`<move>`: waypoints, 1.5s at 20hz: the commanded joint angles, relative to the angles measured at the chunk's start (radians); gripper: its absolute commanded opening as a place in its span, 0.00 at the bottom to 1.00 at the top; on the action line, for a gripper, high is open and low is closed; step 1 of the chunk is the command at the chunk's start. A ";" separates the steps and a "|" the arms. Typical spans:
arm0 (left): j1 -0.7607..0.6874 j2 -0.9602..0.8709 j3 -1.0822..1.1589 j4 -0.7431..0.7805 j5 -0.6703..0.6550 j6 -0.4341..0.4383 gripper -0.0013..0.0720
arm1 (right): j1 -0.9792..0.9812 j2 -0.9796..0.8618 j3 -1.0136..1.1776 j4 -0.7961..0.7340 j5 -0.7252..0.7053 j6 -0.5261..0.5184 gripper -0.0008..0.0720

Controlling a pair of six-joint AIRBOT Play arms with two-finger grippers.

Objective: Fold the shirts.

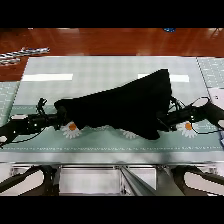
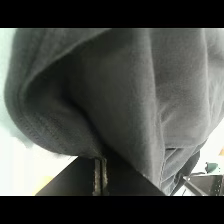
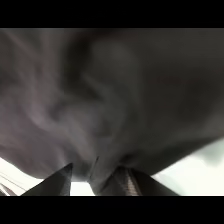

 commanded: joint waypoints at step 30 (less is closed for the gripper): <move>0.407 0.624 1.360 0.113 -0.329 -0.170 0.04 | -0.060 0.687 1.204 -0.193 0.185 0.011 0.05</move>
